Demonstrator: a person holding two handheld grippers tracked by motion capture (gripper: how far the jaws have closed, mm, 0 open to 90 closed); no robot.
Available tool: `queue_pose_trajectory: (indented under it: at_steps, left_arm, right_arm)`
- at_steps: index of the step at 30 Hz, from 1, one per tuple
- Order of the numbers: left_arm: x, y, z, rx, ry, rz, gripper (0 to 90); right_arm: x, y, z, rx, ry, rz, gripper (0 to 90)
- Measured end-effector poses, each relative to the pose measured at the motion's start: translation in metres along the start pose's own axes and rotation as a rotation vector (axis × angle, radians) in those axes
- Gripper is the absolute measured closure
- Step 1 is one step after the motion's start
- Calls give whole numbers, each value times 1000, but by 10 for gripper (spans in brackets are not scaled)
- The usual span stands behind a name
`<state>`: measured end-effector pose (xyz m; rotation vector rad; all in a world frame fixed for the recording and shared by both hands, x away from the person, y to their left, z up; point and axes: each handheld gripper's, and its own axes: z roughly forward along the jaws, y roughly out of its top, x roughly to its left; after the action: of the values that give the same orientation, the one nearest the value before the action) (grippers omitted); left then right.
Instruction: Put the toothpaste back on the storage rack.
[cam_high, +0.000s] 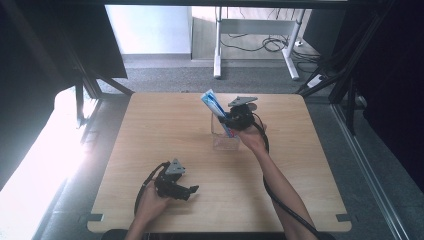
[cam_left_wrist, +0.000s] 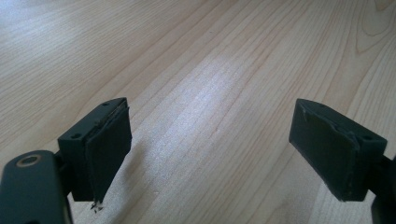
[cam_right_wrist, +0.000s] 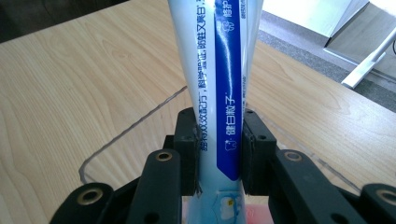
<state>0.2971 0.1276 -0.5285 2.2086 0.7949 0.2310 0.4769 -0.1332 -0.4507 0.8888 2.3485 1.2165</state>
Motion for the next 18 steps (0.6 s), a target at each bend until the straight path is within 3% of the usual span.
queue_pose_trajectory:
  at_steps: [18]
  left_arm:
    - [-1,0,0,3,5,4,133]
  right_arm:
    - [5,-6,2,70,-2,-23,707]
